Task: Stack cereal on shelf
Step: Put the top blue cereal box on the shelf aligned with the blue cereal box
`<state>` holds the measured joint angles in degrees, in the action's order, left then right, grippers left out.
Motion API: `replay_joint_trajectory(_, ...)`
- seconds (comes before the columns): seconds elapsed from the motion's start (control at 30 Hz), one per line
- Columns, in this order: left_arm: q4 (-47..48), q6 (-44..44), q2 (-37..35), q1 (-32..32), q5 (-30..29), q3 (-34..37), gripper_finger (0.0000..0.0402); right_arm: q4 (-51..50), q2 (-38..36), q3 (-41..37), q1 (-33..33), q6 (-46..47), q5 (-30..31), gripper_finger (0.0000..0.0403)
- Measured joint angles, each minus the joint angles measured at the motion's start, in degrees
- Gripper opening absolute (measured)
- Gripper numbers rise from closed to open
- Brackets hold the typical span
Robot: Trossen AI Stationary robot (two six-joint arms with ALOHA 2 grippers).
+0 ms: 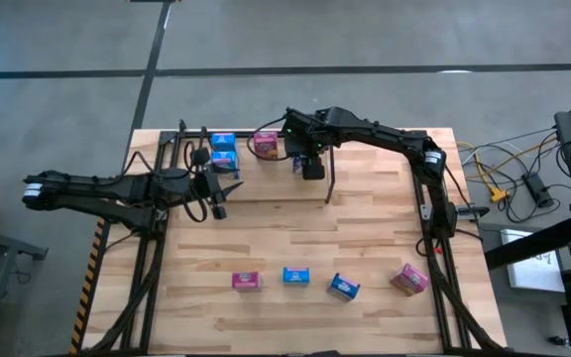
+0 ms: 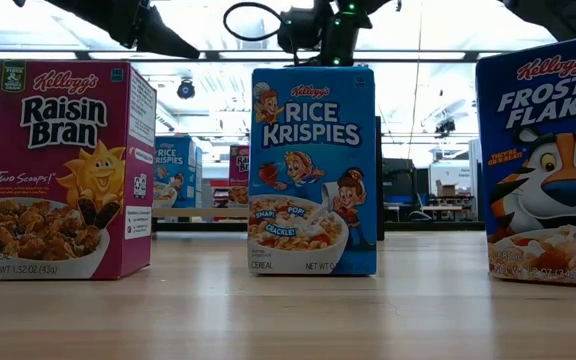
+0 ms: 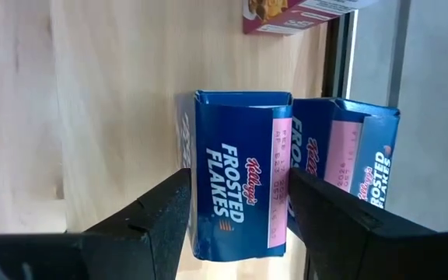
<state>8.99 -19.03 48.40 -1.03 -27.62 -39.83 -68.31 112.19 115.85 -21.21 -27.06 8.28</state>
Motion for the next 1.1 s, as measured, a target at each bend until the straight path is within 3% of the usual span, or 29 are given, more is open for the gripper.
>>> replay_joint_trajectory(0.43,-0.02,0.00,0.00,0.00,0.01,0.00,0.0141,-0.34,-0.45,4.29,0.07,0.98,0.82,0.0206)
replay_joint_trajectory(0.6,-0.02,0.00,0.00,-0.01,0.00,0.00,0.0141,3.81,-0.45,5.55,0.07,2.28,0.55,0.0195)
replay_joint_trajectory(0.87,-0.02,0.00,0.00,0.01,0.00,0.00,0.0141,13.10,-0.45,4.06,0.07,1.64,-0.52,0.0110)
replay_joint_trajectory(1.1,0.00,0.00,0.00,-0.01,0.00,0.00,0.0141,11.99,-0.49,1.98,-0.11,-0.61,-0.96,0.0033)
